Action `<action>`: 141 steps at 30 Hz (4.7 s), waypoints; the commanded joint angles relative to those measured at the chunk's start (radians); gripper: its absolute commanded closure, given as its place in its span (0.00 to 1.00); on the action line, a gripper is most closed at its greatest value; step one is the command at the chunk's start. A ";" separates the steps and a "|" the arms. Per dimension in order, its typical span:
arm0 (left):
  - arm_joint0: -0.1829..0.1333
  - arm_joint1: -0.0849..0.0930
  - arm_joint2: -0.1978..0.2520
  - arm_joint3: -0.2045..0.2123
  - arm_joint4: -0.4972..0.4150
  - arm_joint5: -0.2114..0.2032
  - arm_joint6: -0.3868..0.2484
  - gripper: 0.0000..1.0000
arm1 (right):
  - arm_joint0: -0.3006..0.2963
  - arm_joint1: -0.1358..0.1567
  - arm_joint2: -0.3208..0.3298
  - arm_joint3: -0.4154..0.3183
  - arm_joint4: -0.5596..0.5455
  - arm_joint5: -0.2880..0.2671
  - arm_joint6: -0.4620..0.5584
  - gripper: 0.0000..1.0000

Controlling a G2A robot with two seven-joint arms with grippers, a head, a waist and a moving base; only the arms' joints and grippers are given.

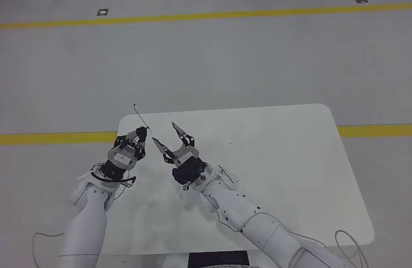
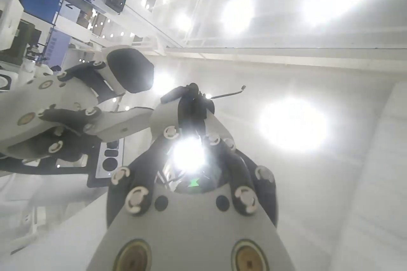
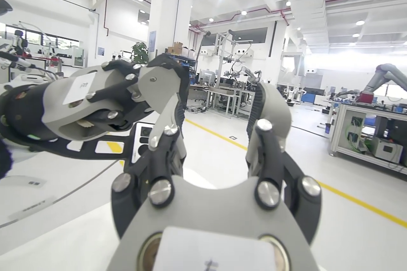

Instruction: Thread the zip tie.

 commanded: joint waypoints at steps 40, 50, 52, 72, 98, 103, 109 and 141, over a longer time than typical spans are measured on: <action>0.000 0.000 0.000 0.000 0.000 0.000 0.000 1.00 | 0.015 -0.042 0.007 0.042 -0.043 -0.023 -0.004 0.83; 0.000 0.000 0.000 0.000 0.000 0.000 0.000 1.00 | 0.015 -0.047 0.010 0.047 -0.043 -0.025 -0.007 0.81; 0.000 0.000 0.000 0.000 0.000 0.000 0.000 1.00 | 0.016 -0.048 0.010 0.048 -0.043 -0.025 -0.009 0.82; 0.000 0.000 0.000 0.000 0.000 0.000 0.000 1.00 | 0.028 -0.053 0.017 0.081 -0.043 -0.039 -0.011 1.00; 0.000 0.000 0.000 0.000 0.000 0.000 0.000 1.00 | 0.033 0.011 -0.018 0.113 -0.043 0.062 0.147 1.00; 0.000 0.000 0.000 0.000 0.000 0.000 0.000 1.00 | 0.027 0.019 -0.018 0.098 -0.043 0.066 0.151 1.00; 0.000 0.000 0.000 0.000 0.000 0.000 0.000 1.00 | 0.015 0.026 -0.008 0.078 -0.043 0.080 0.158 0.00; 0.000 0.000 0.000 0.000 0.000 0.000 0.000 1.00 | -0.102 0.161 0.260 -0.137 0.021 -0.165 0.144 0.00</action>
